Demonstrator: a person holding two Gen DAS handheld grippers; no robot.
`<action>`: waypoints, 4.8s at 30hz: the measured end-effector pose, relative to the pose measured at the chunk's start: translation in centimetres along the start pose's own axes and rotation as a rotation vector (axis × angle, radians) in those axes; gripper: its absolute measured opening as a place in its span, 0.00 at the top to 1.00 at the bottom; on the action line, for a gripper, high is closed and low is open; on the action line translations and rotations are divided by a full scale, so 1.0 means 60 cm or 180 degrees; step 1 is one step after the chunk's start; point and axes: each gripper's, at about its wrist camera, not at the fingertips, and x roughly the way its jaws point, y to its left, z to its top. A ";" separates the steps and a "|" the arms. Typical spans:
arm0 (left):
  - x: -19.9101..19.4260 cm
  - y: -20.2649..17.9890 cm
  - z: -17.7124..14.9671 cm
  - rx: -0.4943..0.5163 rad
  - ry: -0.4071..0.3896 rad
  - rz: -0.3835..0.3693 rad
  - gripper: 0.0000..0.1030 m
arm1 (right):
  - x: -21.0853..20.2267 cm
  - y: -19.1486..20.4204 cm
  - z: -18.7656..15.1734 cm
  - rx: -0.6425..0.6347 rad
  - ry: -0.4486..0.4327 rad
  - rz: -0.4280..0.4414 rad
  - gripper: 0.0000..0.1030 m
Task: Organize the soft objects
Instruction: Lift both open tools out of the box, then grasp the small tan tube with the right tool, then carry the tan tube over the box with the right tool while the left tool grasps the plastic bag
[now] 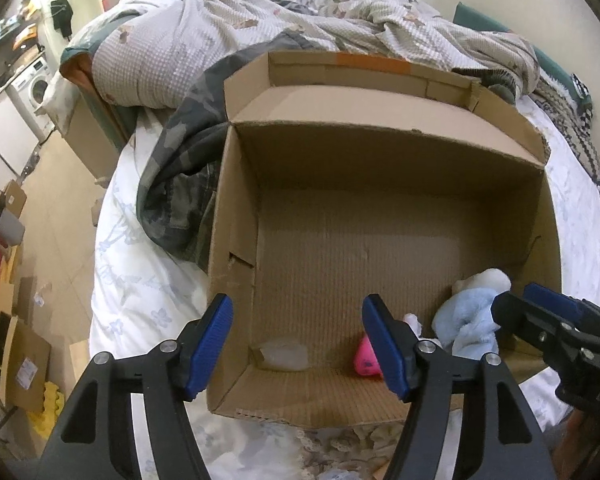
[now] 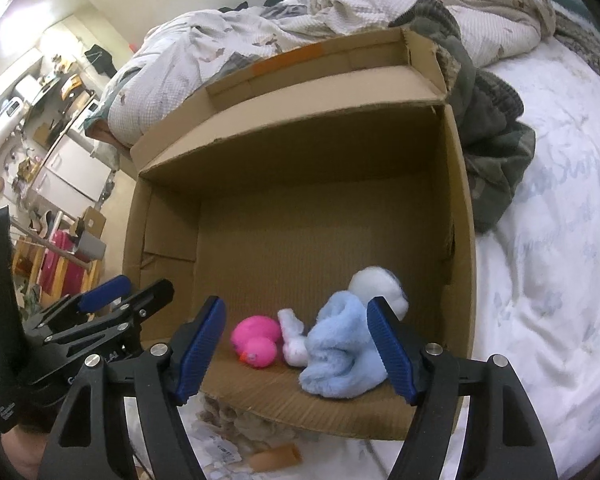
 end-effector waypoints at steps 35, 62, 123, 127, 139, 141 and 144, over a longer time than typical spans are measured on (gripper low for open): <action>-0.103 0.097 -0.117 -0.0319 -0.0264 0.0098 0.37 | -0.089 -0.018 -0.127 -0.0004 -0.0133 -0.0089 0.00; 0.027 0.041 -0.174 -0.0380 0.1133 -0.0491 0.46 | -0.022 -0.028 -0.147 0.0246 0.0388 -0.0188 0.00; -0.040 0.089 -0.130 -0.0276 0.0643 -0.0387 0.98 | 0.019 0.027 -0.172 -0.0375 0.1082 0.0330 0.91; -0.039 0.091 -0.131 -0.0306 0.0640 -0.0363 0.98 | -0.016 0.019 -0.159 -0.0303 0.0910 0.0484 0.91; -0.042 0.093 -0.134 -0.0303 0.0601 -0.0298 0.98 | -0.005 0.041 -0.167 -0.0316 0.0877 0.0462 0.91; -0.043 0.091 -0.132 -0.0297 0.0589 -0.0284 0.98 | -0.001 0.045 -0.167 -0.0320 0.0877 0.0442 0.91; -0.058 0.083 -0.127 -0.0271 0.0464 -0.0278 0.98 | -0.001 0.056 -0.166 -0.0321 0.0825 0.0457 0.91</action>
